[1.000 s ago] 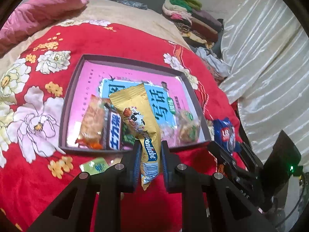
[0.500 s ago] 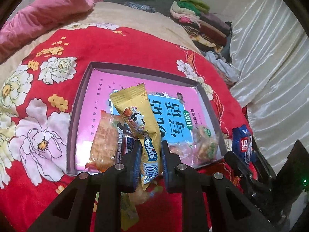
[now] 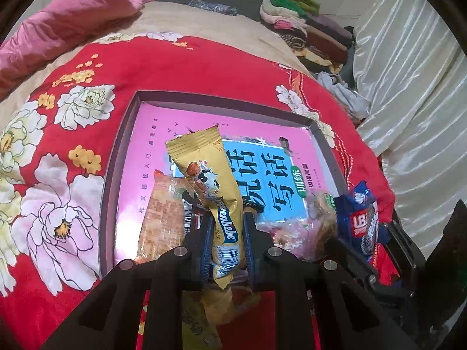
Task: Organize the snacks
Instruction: 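Carry the wafer bar with the left tool while the right tool carries the cookie pack over the tray, then open the left tool dropping the wafer bar while the right tool releases the cookie pack into the tray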
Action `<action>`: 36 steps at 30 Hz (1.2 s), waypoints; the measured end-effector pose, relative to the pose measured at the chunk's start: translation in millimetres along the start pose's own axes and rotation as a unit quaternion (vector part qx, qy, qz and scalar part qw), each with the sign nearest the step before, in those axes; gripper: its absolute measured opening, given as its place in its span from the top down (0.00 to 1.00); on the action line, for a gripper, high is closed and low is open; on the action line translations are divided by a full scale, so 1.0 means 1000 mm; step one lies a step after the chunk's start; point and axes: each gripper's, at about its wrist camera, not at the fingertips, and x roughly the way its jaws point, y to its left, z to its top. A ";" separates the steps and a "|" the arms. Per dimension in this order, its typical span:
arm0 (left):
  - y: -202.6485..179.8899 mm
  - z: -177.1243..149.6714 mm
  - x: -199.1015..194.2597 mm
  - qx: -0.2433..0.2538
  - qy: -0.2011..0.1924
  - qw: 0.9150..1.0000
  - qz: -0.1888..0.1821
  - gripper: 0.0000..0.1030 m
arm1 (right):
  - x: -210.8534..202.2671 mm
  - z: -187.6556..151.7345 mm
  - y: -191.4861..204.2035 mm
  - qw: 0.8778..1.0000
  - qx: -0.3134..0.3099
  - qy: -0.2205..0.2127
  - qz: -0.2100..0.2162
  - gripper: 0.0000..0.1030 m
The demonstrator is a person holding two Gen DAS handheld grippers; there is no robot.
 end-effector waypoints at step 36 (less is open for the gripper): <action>0.004 0.001 0.006 0.010 0.006 1.000 0.012 0.73 | 0.015 -0.005 0.005 0.999 -0.023 0.023 -0.026 0.34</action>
